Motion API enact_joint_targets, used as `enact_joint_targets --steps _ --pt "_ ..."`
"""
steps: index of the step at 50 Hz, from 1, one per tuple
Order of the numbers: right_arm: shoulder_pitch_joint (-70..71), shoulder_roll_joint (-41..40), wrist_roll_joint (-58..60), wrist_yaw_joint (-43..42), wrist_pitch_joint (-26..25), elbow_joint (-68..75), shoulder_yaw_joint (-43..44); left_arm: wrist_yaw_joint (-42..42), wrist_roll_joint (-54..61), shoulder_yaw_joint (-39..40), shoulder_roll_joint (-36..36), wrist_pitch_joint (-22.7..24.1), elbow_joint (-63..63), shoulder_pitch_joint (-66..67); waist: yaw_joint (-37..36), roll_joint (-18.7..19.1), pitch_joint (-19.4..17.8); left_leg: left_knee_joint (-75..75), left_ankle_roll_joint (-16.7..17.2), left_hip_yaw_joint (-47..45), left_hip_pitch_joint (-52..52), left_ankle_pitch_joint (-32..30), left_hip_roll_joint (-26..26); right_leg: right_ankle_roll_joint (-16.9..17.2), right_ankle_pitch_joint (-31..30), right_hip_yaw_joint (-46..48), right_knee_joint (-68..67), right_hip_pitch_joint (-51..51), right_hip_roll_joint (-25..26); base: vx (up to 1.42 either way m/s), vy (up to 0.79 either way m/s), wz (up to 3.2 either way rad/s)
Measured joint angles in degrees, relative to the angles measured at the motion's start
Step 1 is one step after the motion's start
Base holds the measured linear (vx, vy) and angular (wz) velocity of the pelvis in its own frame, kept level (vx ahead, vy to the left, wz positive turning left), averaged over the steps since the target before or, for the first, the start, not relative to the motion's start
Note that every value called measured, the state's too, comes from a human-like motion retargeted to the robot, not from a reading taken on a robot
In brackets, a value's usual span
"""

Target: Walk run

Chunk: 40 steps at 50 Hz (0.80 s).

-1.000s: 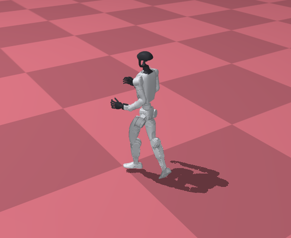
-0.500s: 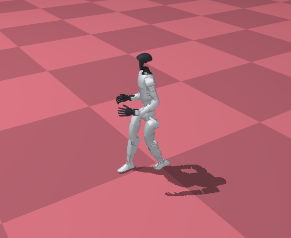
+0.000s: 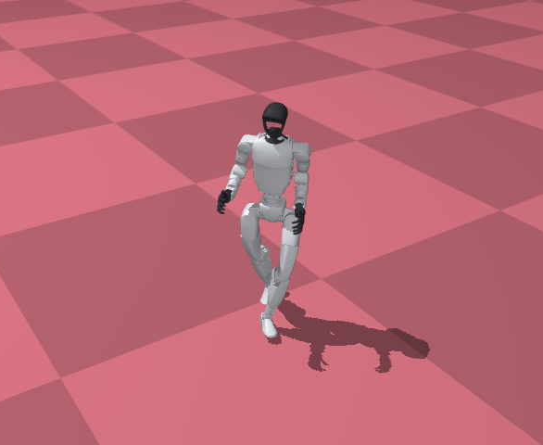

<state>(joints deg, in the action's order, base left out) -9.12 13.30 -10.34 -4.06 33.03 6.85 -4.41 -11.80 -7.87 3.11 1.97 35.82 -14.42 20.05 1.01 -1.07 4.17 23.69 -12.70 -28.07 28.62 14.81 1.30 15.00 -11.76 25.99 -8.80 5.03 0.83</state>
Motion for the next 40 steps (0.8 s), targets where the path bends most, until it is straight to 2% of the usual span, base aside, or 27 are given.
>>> enact_joint_targets --steps 2,3,5,7,8,10,12,14,16,20,21,22,23,25,26,27,30,32,35,37,38,40 --pt "-2.8 -1.4 1.3 0.6 -0.3 2.7 0.8 -1.7 0.3 0.4 1.0 0.3 -0.2 -2.1 1.5 1.5 -0.3 1.1 -2.3 11.2 -0.7 3.3 -6.6 -0.4 -12.2 -5.5 -9.2 -1.7 0.2 1.37 0.21 1.68" --pt "-4.6 -1.7 2.1 0.8 -0.9 3.9 1.2 -2.4 0.5 0.2 1.4 0.4 -0.1 -3.2 3.6 3.4 -1.2 -0.8 -2.3 12.5 -5.3 3.4 -6.1 -1.6 -15.9 -7.2 -16.1 -2.8 0.9 1.08 0.27 2.66" --pt "-7.5 -1.6 4.0 1.6 -2.7 5.7 2.6 -3.6 1.0 -0.4 1.1 0.5 0.4 -6.8 6.9 6.9 -3.2 -2.1 -2.3 15.5 -10.4 3.9 -4.9 -0.5 -17.8 -17.3 -29.8 -9.1 5.9 0.83 0.09 2.59" --pt "-11.3 -0.9 5.9 3.1 -4.2 6.2 4.8 -3.8 1.0 -1.0 -0.1 0.4 1.0 -10.8 7.1 8.9 -3.6 -5.1 -2.2 19.3 -14.1 3.2 -5.4 -2.5 -8.7 -21.5 -35.2 -13.5 8.0 0.99 -0.1 1.66" --pt "-13.6 -0.6 6.7 3.9 -4.6 6.0 6.0 -3.6 0.8 -1.3 -0.8 0.4 1.4 -12.5 7.0 9.3 -3.8 -6.9 -2.0 20.9 -16.2 2.3 -6.0 -5.5 -6.2 -21.2 -36.5 -15.9 7.1 0.94 -0.15 1.63" --pt "-17.9 -0.4 7.6 4.7 -5.4 5.6 8.4 -3.5 0.3 -2.6 -2.5 0.2 2.8 -15.6 8.8 10.6 -4.2 -10.4 -2.0 25.7 -19.9 0.1 -6.9 -10.0 0.6 -19.0 -37.7 -21.2 4.0 0.99 -0.21 2.13" --pt "-20.8 -0.3 7.4 4.8 -5.9 5.2 10.3 -4.2 -0.2 -4.1 -4.2 -0.3 4.9 -17.8 12.2 12.2 -4.5 -12.9 -1.1 30.9 -23.0 -2.6 -7.2 -14.0 7.2 -11.7 -35.8 -25.5 -3.8 0.95 -0.27 2.51" --pt "-22.7 -0.4 6.4 4.2 -5.8 4.9 11.5 -4.9 -0.7 -5.1 -5.7 -0.6 7.0 -19.0 15.7 13.0 -4.9 -14.4 0.5 34.9 -26.0 -5.9 -7.2 -14.3 10.7 -9.4 -28.9 -28.4 -6.7 1.05 -0.38 2.27" --pt "-23.0 -0.8 5.4 3.2 -5.5 4.4 11.8 -5.1 -1.2 -5.6 -6.8 -0.6 8.8 -19.0 18.3 12.7 -5.0 -15.0 2.6 37.6 -28.8 -9.3 -7.6 -12.2 13.5 -12.6 -18.8 -30.7 -5.6 1.05 -0.46 1.71" --pt "-18.4 -2.3 6.1 -1.1 -4.7 4.5 9.5 -4.7 -1.0 -5.7 -7.8 -0.9 9.9 -15.6 19.0 10.6 -4.7 -12.9 8.7 38.2 -34.3 -19.1 -8.2 -7.8 20.0 -19.9 -2.3 -30.9 -3.7 1.1 -0.51 0.55" --pt "-16.6 -2.9 6.9 -2.6 -4.5 4.5 8.7 -4.2 -0.4 -5.7 -7.7 -0.9 9.2 -14.1 18.9 10.1 -4.4 -10.5 11.4 38.5 -35.0 -23.6 -8.6 -11.3 14.3 -19.7 -2.3 -30.7 -2.9 1.33 -0.64 0.16" --pt "-14.7 -3.7 7.9 -4.1 -4.2 4.7 7.5 -3.4 0.2 -5.5 -7.6 -0.7 8.3 -12.5 18.5 9.6 -4.0 -7.4 14.4 37.6 -35.1 -28.5 -8.9 -14.1 12.6 -19.7 -3.4 -30.0 -2.5 1.43 -0.69 -0.21" --pt "-12.7 -4.6 9.0 -6.0 -3.9 4.9 5.7 -2.0 0.7 -4.8 -7.3 -0.3 7.1 -10.7 17.2 9.0 -3.4 -2.7 17.9 34.4 -34.1 -34.2 -9.2 -15.5 19.1 -20.4 -6.9 -28.6 -3.0 1.2 -0.54 -0.16" --pt "-8.7 -6.3 10.0 -9.5 -2.5 4.9 2.3 0.3 -0.1 -4.6 -6.1 1.0 3.8 -7.0 18.0 9.0 -4.4 12.0 22.4 31.4 -29.5 -43.6 -7.8 -17.5 25.6 -27.6 -11.1 -26.2 1.4 1.05 -0.4 0.66" --pt "-5.7 -6.4 9.2 -9.9 -1.8 5.0 0.9 1.1 -1.2 -4.3 -4.8 1.1 1.7 -5.8 18.3 9.8 -5.5 21.4 23.4 30.8 -25.7 -44.3 -5.2 -17.4 26.6 -21.3 -12.2 -24.1 -0.2 1.13 -0.4 1.08" --pt "-2.8 -6.6 8.5 -9.8 -1.3 4.9 -0.2 2.0 -2.1 -4.0 -3.4 1.3 -0.3 -4.5 18.5 9.9 -6.0 28.3 23.1 30.0 -22.1 -43.9 -4.0 -17.2 27.3 -17.0 -12.4 -22.0 -1.7 1.21 -0.41 0.87" --pt "4.2 -6.9 7.2 -5.5 -1.1 3.1 -2.4 5.7 -0.9 -3.3 0.4 2.4 -3.6 0.8 15.5 6.6 -4.4 32.4 16.1 23.4 -13.8 -33.7 -5.3 -17.4 27.1 -18.0 -7.8 -15.6 -2.6 1.12 -0.33 -0.03" --pt "7.3 -6.2 8.1 -4.5 -0.9 0.8 -2.3 7.3 3.0 -3.4 0.9 3.5 -3.9 4.7 10.9 4.6 -4.1 30.9 14.5 20.5 -7.4 -27.8 -6.3 -17.4 23.3 -19.8 -3.3 -11.5 -1.6 1.44 -0.39 -0.71" --pt "9.5 -3.3 12.0 -6.2 -1.5 -3.7 -2.6 8.6 6.2 -3.3 -1.2 3.6 -3.2 8.5 5.6 0.5 -3.6 20.0 10.0 13.4 -0.3 -20.1 -6.0 -15.2 12.1 -18.1 1.6 -7.0 -2.2 0.99 -0.33 -0.28" --pt "8.9 -1.3 15.0 -6.2 -2.8 -6.7 -2.4 9.3 6.0 -2.8 -2.9 3.2 -1.9 9.5 2.3 -0.1 -3.5 5.6 7.7 11.3 1.1 -17.5 -6.6 -13.1 4.1 -19.3 3.7 -3.5 -0.3 1.26 -0.33 -0.16" --pt "8.0 -0.5 16.2 -5.7 -3.7 -7.8 -2.2 9.2 5.6 -2.6 -3.5 2.8 -1.1 9.6 1.4 0.1 -3.7 -2.0 7.0 11.1 0.3 -15.4 -7.2 -12.3 0.3 -19.3 4.5 -1.5 1.2 1.23 -0.32 0.05" --pt "5.6 0.8 17.9 -4.9 -5.5 -9.2 -2.1 8.1 5.0 -2.1 -4.0 1.7 1.0 8.7 0.1 -0.4 -4.2 -13.4 7.8 12.0 -1.5 -12.8 -8.8 -10.8 -6.5 -15.9 5.1 2.6 2.3 1.14 -0.35 0.13"
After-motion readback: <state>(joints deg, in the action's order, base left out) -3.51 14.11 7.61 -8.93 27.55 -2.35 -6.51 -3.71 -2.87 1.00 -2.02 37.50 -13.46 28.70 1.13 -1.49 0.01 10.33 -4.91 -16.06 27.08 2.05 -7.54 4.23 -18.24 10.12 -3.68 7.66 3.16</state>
